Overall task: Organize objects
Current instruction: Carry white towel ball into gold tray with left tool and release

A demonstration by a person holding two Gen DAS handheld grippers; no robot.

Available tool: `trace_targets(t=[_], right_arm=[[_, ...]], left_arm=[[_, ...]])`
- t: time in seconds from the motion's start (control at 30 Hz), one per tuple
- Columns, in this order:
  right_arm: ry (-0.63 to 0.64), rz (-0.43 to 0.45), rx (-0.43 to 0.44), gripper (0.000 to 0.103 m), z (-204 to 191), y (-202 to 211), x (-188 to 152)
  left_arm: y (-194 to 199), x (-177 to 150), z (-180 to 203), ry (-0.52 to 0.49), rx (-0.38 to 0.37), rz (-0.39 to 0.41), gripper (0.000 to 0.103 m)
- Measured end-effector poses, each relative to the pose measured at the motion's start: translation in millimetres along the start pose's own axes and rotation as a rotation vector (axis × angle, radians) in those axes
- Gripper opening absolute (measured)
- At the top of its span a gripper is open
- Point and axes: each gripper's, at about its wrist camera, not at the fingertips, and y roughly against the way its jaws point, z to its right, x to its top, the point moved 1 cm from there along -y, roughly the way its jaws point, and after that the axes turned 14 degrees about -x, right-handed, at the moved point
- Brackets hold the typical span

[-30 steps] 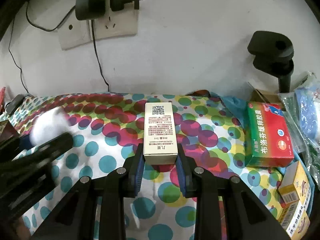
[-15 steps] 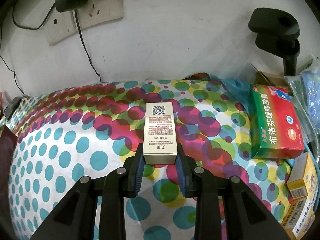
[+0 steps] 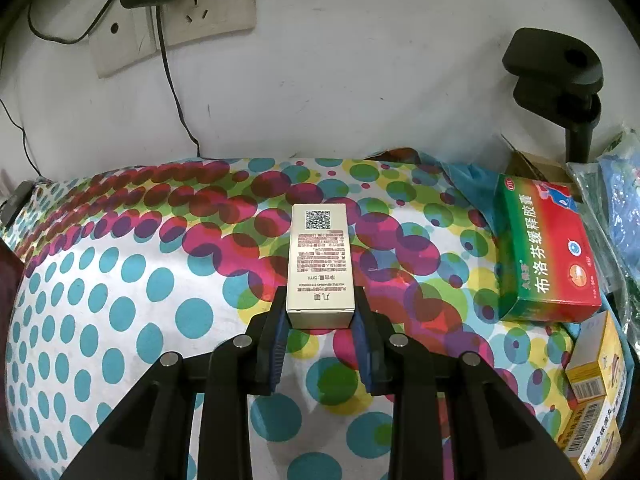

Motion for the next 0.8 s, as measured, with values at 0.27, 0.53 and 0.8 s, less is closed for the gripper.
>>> trace_targets(t=[0.27,0.53,0.8], right_arm=[[0.003,0.001,-0.003,0.028,-3,0,0],[0.004,0.001,-0.004,0.028,-4,0,1],[0.005,0.002,-0.006,0.028,-4,0,1]], left_arm=[[-16,-18,-15,0.038,0.011,-0.052,0.054],[-37,-17,-16,0.032,0.027,-0.073,0.054],[-58,-3,-16,0.035,0.046,-0.066,0.054]])
